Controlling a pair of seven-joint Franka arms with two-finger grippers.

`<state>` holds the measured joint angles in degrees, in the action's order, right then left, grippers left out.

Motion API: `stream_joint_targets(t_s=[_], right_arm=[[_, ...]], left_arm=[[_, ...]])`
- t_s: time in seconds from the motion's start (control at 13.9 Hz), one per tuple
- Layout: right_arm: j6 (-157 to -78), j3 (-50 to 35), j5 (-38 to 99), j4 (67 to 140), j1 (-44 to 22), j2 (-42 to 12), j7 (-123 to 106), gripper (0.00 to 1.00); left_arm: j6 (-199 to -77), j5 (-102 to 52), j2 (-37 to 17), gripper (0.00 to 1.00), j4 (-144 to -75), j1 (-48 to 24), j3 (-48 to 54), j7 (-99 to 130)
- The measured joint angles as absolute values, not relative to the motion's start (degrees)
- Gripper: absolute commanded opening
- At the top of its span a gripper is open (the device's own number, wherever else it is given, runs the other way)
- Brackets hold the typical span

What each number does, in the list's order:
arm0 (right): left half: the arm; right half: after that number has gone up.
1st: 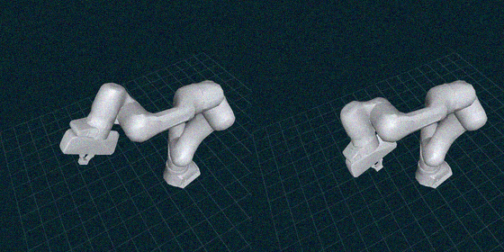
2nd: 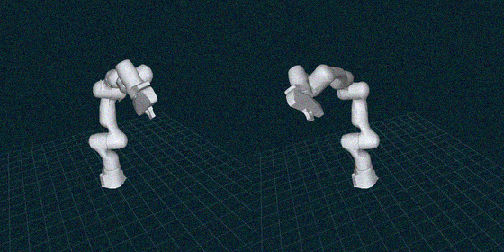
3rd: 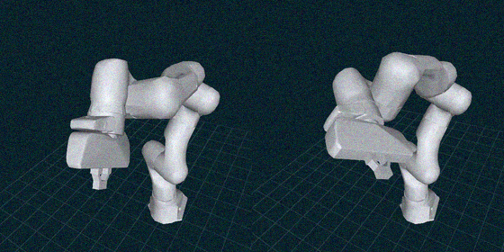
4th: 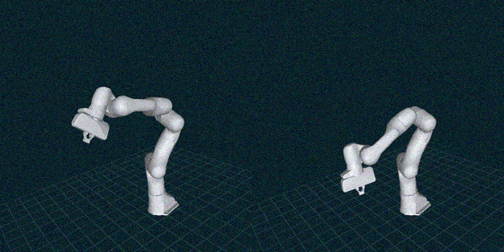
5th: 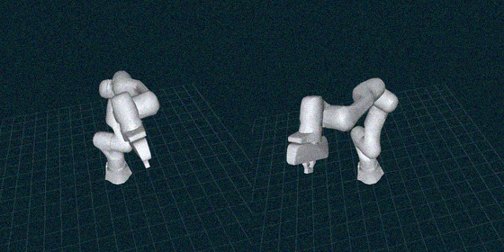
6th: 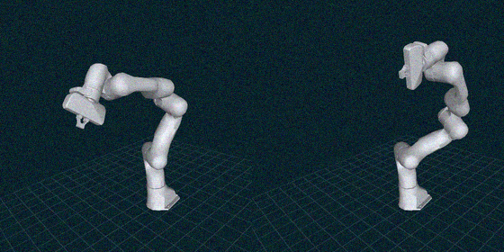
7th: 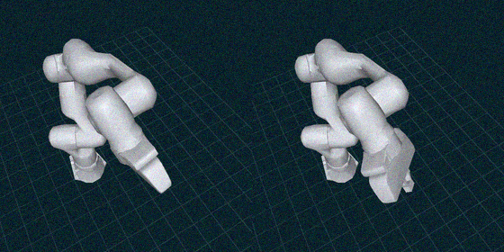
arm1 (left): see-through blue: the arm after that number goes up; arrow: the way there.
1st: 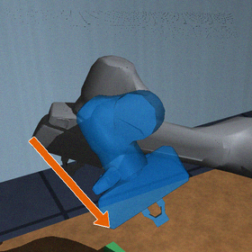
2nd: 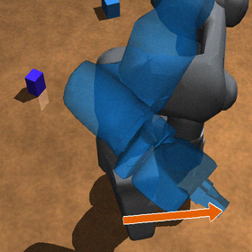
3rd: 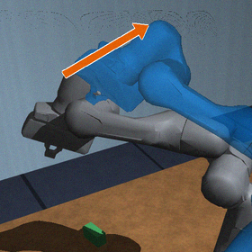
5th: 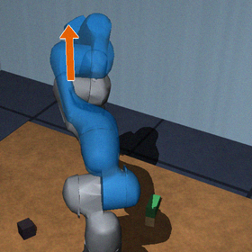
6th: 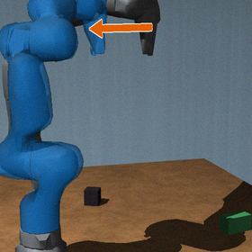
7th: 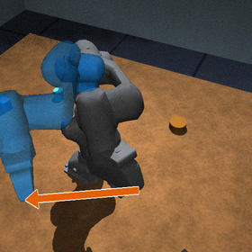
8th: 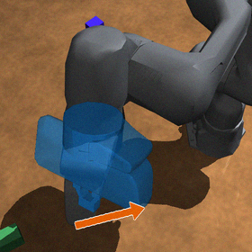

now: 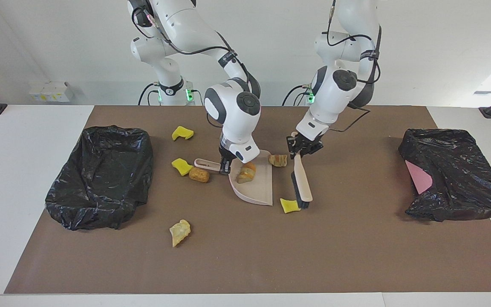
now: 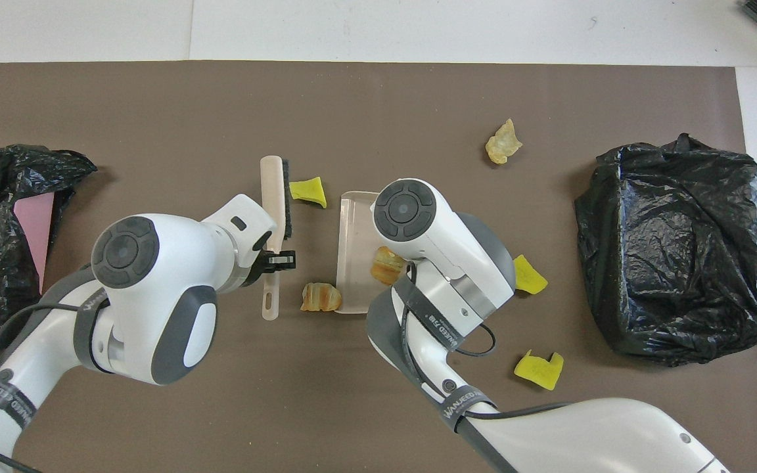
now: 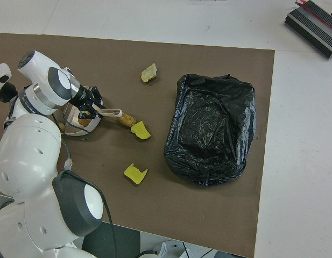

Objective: Sweep and dump trash in bin
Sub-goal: 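Sweep the chunks and sponges toward the dustpan with the brush in the left gripper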

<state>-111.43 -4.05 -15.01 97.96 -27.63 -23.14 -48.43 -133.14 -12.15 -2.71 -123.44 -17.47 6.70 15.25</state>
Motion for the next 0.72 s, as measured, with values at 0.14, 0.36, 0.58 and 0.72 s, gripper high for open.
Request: stream_joint_targets(t_s=[0.14,0.36,0.58,0.72], right_arm=[[-111.43,-4.04,-15.01,98.01,-27.62,-23.14,-48.43,0.0],[-111.43,-4.03,-15.02,98.04,-27.61,-23.13,-48.43,0.0],[-111.43,-4.03,-15.02,98.08,-27.6,-23.13,-48.43,0.0],[-111.43,-4.03,-15.04,98.1,-27.6,-23.13,-48.43,0.0]], left_arm=[[-128.92,-10.87,-5.09,0.0,-118.78,-14.45,6.63,12.1],[-127.33,-8.74,-10.67,0.0,-113.93,-13.04,6.66,5.52],[-126.35,-8.38,-12.96,0.0,-113.57,-12.9,6.86,-3.14],[-126.06,-8.31,-12.66,0.0,-114.55,-13.42,7.64,-5.46]])
